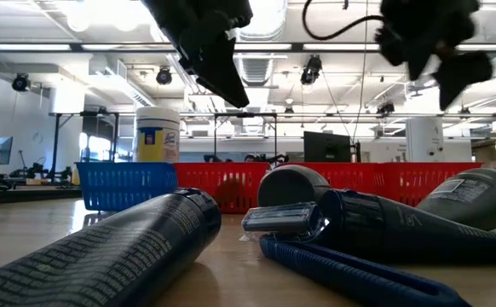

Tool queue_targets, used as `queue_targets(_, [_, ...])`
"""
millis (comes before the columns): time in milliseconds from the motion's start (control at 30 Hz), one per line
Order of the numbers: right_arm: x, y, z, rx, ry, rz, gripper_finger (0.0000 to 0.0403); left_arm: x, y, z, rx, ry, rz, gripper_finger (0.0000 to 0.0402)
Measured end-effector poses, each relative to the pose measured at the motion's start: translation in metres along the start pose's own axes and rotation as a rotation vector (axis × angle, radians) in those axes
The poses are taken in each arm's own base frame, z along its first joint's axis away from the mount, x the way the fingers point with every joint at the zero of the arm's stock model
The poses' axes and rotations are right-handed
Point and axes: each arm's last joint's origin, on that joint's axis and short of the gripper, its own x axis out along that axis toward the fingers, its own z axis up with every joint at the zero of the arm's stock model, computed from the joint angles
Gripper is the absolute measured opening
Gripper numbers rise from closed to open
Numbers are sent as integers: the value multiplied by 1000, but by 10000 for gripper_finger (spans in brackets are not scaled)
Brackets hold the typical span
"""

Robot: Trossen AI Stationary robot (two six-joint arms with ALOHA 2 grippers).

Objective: Pick & Place Travel size toiletries
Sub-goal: Put the gray deodorant into the right red basket

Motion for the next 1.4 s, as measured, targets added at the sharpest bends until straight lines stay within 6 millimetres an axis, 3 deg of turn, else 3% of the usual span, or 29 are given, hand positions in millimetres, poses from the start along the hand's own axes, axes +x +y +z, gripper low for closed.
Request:
queue_targets(233, [31, 27, -59, 148, 40, 14, 342, 0, 0, -1, 88, 6, -1, 287])
queue_targets(400, [59, 41, -82, 220, 74, -40, 354, 0, -1, -2, 157, 15, -58, 287])
queue_targets(633, [79, 68, -110, 252, 117, 6, 354, 2, -4, -7, 187, 37, -128, 287])
queue_targets(1067, [120, 112, -187, 0, 95, -44, 329, 11, -6, -25, 80, 92, -127, 287])
queue_targets(1400, [146, 136, -217, -3, -50, -130, 360, 8, -7, -23, 67, 85, -172, 287])
